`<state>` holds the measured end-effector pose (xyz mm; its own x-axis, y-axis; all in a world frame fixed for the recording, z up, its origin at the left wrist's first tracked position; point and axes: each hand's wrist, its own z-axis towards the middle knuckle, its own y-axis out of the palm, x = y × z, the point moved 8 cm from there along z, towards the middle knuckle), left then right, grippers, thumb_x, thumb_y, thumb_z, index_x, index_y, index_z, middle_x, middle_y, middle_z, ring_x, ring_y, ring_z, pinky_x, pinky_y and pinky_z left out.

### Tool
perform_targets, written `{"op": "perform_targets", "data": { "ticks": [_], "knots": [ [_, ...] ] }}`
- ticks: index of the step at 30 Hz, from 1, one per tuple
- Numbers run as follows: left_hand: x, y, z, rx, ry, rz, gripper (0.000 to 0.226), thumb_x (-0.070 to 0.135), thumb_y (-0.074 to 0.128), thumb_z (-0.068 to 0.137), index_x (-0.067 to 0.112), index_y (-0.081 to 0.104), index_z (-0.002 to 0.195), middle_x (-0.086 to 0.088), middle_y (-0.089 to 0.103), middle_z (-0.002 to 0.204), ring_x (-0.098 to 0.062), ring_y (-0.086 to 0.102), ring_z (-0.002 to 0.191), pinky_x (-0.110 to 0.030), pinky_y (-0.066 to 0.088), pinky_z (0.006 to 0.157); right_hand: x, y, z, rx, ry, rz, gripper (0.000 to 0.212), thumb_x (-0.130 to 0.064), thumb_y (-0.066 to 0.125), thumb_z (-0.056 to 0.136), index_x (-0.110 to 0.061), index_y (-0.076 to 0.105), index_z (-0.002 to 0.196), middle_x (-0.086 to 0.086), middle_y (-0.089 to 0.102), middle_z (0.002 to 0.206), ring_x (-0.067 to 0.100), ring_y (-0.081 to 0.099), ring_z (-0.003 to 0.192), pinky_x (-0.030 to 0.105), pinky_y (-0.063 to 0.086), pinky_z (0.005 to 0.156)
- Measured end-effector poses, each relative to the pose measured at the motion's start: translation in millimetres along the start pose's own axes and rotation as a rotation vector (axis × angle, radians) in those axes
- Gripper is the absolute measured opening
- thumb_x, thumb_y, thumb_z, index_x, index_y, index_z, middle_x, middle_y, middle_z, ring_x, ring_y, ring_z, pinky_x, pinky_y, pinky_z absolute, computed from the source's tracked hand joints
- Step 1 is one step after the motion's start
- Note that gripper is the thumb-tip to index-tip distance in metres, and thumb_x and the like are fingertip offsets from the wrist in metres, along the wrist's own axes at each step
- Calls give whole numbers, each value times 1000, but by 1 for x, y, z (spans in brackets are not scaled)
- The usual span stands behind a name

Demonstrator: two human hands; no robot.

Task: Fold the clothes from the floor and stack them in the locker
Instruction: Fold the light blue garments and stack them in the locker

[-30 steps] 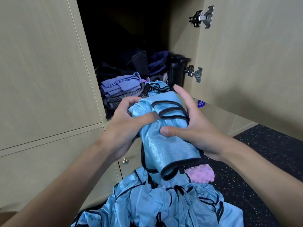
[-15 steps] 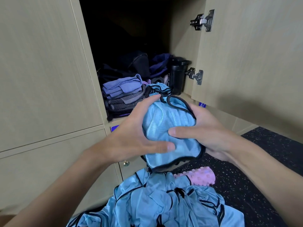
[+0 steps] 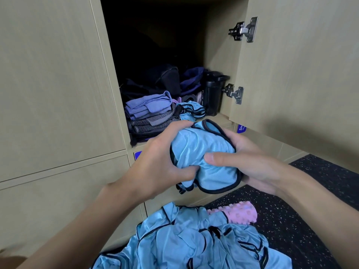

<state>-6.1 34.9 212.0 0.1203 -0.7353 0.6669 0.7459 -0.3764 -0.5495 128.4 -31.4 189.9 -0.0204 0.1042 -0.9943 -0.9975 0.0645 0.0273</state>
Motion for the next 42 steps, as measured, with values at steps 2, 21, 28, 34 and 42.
{"op": "perform_targets", "data": {
  "ticks": [2,21,28,34,42],
  "knots": [
    [-4,-1,2,32,-34,-75,77,12,86,63,36,52,127,16,65,102,-10,66,88,-30,57,78,1,1,0,-60,-4,-72,77,-1,83,68,-27,50,133,0,71,119,20,68,110,33,57,89],
    [-29,-1,77,-5,-21,29,76,28,85,75,50,42,133,19,42,136,13,38,125,2,32,94,-15,-61,60,389,-225,-222,61,-11,77,82,-44,47,123,-7,62,118,15,66,106,44,57,91],
    [-65,7,158,-5,-49,156,68,41,77,81,41,42,139,12,38,135,19,38,111,-5,34,94,-18,-108,136,575,-279,-212,59,-16,71,87,-38,45,136,-13,60,122,7,62,110,36,53,97],
    [-91,-15,225,-33,-8,648,80,70,58,77,42,31,147,16,36,147,-5,20,144,-40,1,121,-19,-142,218,609,-235,-227,62,-14,69,88,-30,44,143,-6,60,121,9,62,102,23,50,85],
    [-156,-10,245,-149,-38,856,78,74,49,86,43,24,153,21,26,159,-1,22,146,-45,15,118,13,-141,279,554,-262,-442,53,-18,65,92,-32,42,137,0,59,119,13,59,100,20,45,82]
  ]
}}
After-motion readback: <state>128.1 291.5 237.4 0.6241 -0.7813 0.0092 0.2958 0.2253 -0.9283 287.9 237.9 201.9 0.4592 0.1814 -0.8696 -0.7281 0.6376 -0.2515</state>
